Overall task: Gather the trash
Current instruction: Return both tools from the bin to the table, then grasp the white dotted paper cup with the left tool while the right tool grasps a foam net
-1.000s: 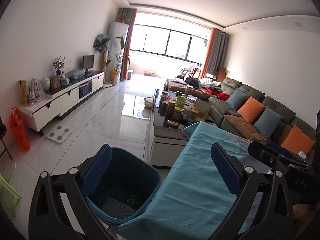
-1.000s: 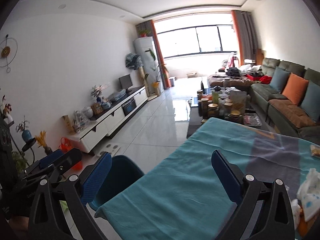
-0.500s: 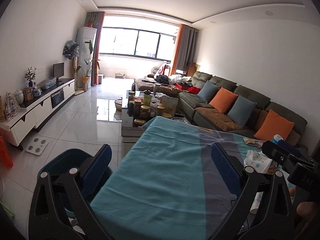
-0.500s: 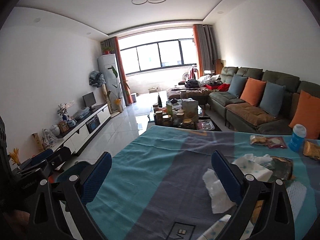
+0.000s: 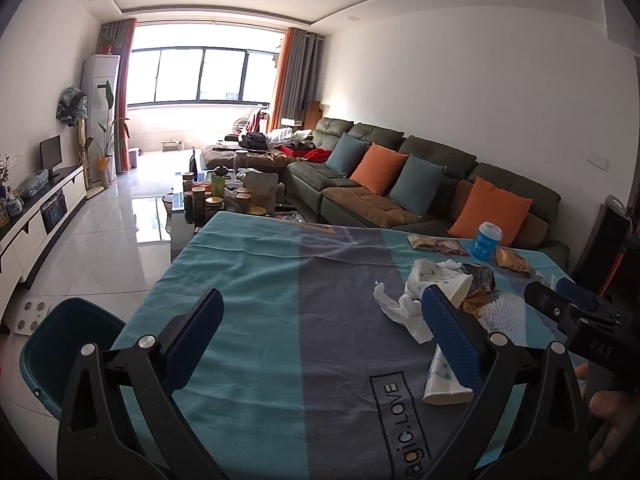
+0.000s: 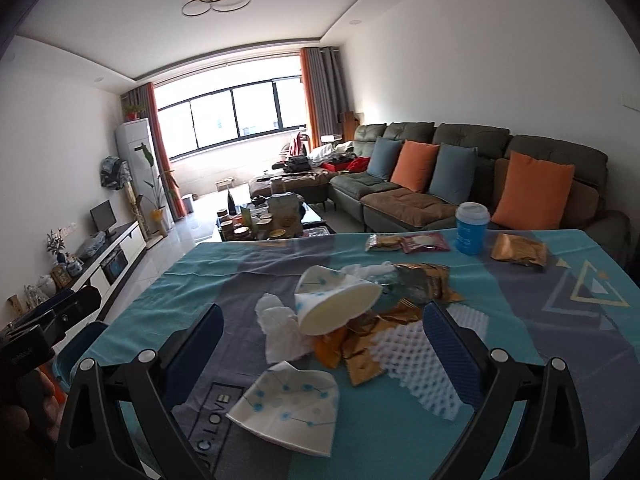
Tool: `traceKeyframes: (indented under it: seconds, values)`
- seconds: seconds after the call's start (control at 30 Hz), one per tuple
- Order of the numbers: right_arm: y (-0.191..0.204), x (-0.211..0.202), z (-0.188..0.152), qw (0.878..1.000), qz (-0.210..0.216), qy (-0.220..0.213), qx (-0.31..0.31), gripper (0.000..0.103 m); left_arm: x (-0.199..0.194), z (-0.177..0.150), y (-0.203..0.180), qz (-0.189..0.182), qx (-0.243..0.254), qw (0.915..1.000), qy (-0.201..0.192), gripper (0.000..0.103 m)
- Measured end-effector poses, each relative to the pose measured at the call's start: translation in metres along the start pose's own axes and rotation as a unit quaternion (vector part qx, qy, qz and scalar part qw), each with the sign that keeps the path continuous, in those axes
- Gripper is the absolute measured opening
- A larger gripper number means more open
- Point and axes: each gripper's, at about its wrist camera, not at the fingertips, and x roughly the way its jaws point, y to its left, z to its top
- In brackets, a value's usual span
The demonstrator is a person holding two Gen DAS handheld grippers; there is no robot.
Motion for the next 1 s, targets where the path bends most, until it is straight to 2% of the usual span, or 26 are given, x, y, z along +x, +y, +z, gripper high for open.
traceKeyframes:
  seconds: [0.17, 0.47, 0.53, 0.77, 1.0]
  values:
    - [-0.02, -0.016, -0.012, 0.999, -0.043, -0.001, -0.003, 0.096, 0.007, -0.007, -0.019, -0.028, 0.019, 0.9994, 0.011, 0.098]
    - [-0.04, -0.029, -0.029, 0.997, -0.078, 0.009, 0.022, 0.096, 0.028, -0.03, -0.051, -0.07, 0.047, 0.9954, 0.045, 0.098]
    - [-0.043, -0.03, -0.028, 0.996, -0.081, 0.009, 0.025, 0.096, 0.027, -0.032, -0.057, -0.078, 0.056, 0.9945, 0.04, 0.098]
    - [-0.058, -0.019, -0.031, 0.995, -0.089, 0.024, 0.039, 0.096, 0.038, -0.04, -0.075, -0.098, 0.075, 0.9907, 0.056, 0.098]
    - [-0.078, 0.005, -0.039, 0.993, -0.088, 0.059, 0.061, 0.096, 0.067, -0.05, -0.09, -0.105, 0.085, 0.9849, 0.108, 0.098]
